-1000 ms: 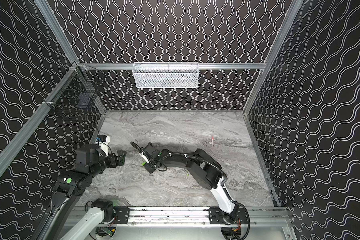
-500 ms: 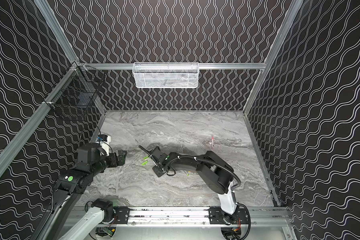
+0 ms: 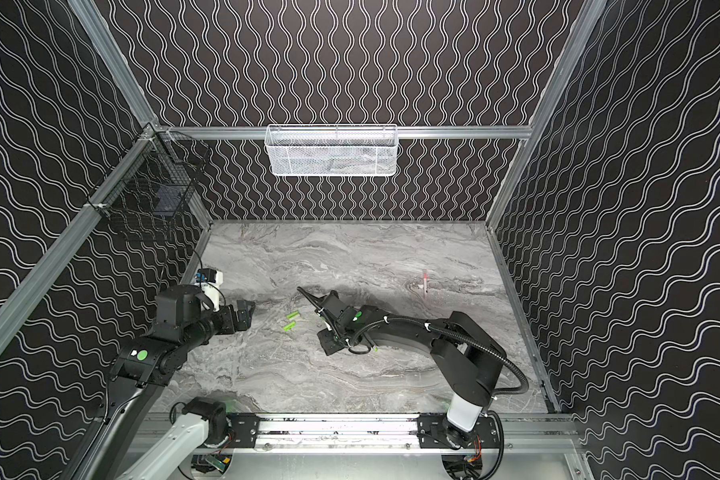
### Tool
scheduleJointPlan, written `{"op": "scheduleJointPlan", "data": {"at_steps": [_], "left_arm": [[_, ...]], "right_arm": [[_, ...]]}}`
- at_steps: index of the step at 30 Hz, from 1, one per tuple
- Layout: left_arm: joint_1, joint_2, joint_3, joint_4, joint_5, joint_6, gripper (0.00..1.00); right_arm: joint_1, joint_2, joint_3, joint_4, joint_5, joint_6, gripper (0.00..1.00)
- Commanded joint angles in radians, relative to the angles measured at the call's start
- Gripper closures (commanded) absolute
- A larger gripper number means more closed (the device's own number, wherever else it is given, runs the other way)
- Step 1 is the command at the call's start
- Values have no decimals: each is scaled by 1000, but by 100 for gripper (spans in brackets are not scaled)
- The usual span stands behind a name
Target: Insert the pens into the pen caps
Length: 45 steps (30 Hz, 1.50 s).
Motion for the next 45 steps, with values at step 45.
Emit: {"op": "scheduleJointPlan", "data": {"at_steps": [45], "left_arm": [[5,-21,1,33,-4,0,2]], "right_arm": [[25,113,30,-72,-349,-164,44]]}}
